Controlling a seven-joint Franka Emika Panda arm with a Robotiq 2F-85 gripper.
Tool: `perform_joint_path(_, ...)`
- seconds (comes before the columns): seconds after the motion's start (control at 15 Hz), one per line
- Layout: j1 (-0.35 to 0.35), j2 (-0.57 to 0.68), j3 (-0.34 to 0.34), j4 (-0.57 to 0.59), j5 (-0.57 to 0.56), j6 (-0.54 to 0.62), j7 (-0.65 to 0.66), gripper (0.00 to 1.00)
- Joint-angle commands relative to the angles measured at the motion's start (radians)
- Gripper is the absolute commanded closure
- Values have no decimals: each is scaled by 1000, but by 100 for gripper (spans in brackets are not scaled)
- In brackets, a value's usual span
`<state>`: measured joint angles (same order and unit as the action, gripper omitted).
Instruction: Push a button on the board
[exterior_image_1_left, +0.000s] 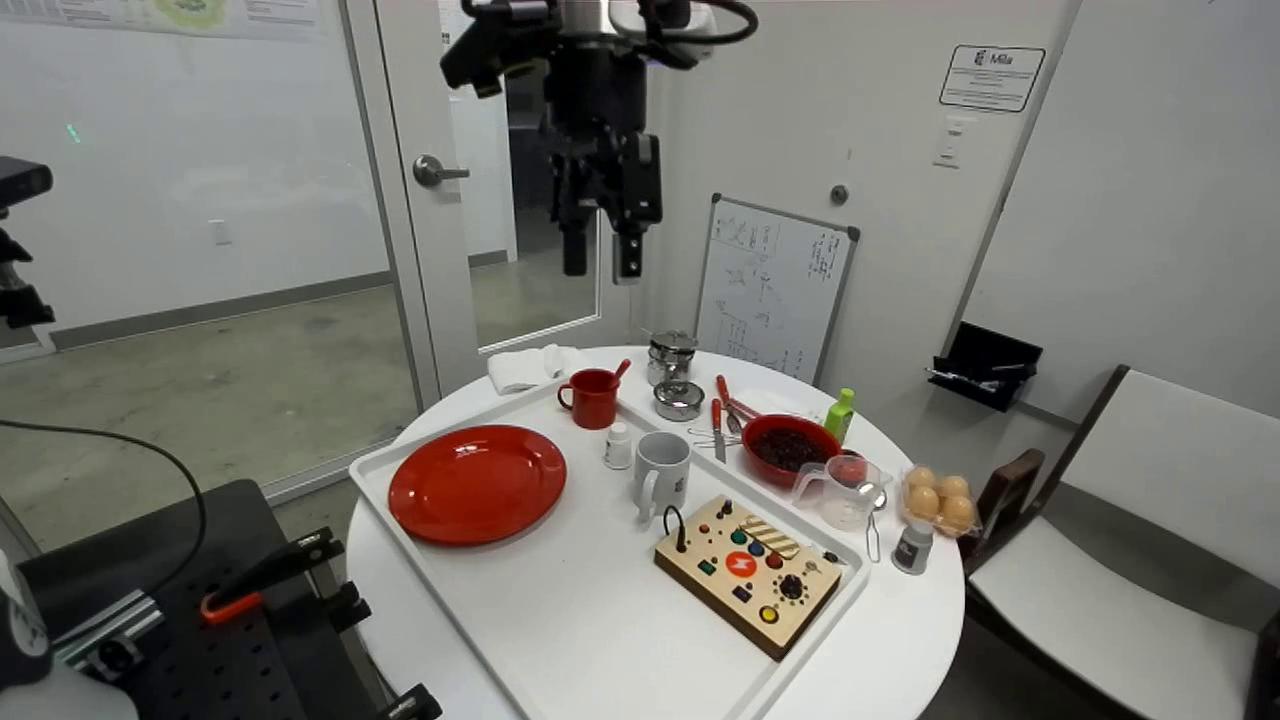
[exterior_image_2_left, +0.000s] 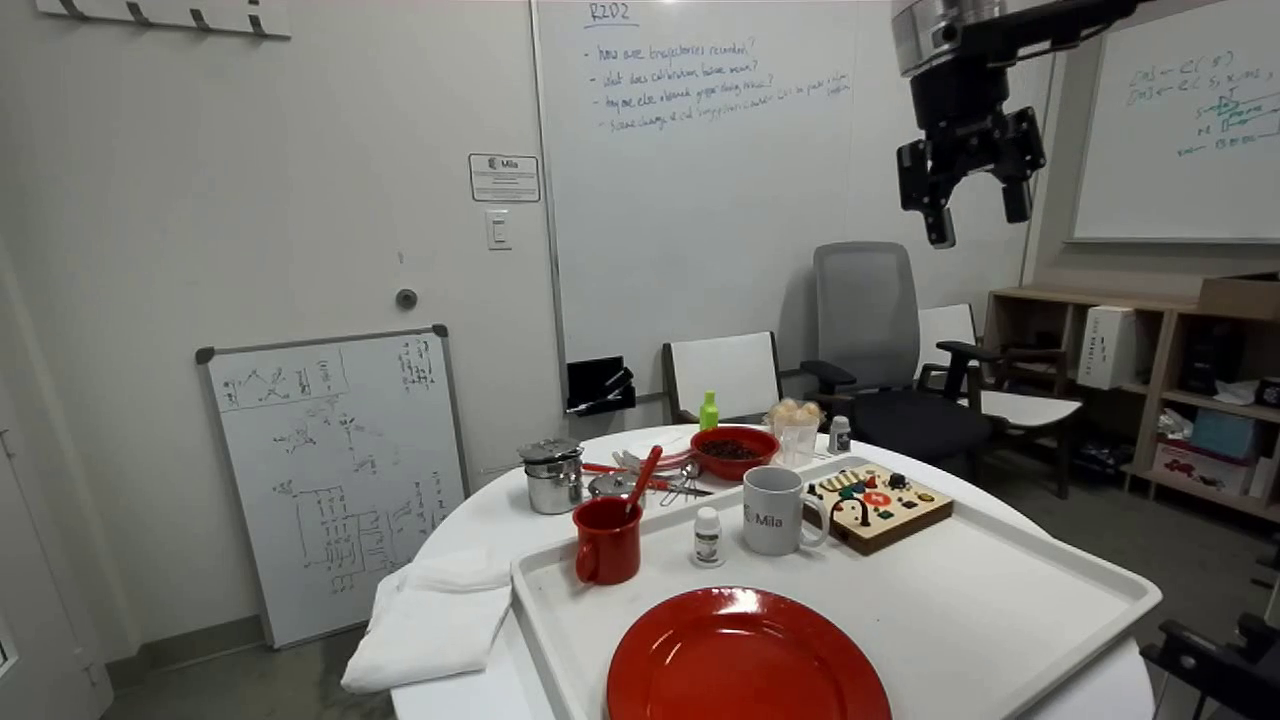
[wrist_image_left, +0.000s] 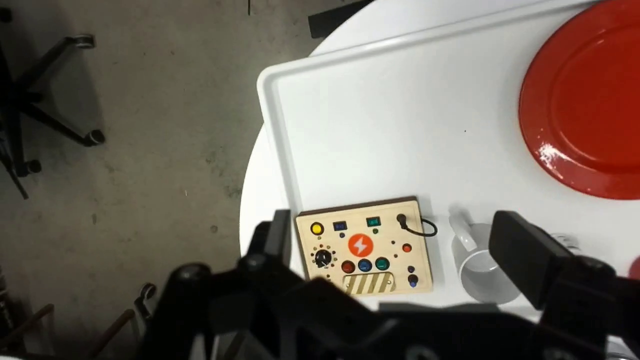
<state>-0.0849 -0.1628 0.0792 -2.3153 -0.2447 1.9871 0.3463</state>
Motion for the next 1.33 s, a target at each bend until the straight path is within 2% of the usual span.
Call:
perform_joint_path(0.0, 17, 169, -32, 152, 29, -68, 15, 0)
perform_joint_path(0.07, 23, 86, -37, 64, 4, -15, 15, 0)
perform_joint_path(0.27, 27, 160, -49, 120, 9, -34, 13, 0)
perform_joint_path(0.53, 30, 180, -49, 142, 30, -35, -11, 0)
perform_joint_path(0.87, 32, 354, -70, 239, 128, 34, -62, 0)
perform_joint_path(1.27, 30, 604, -99, 407, 246, 134, -55, 0)
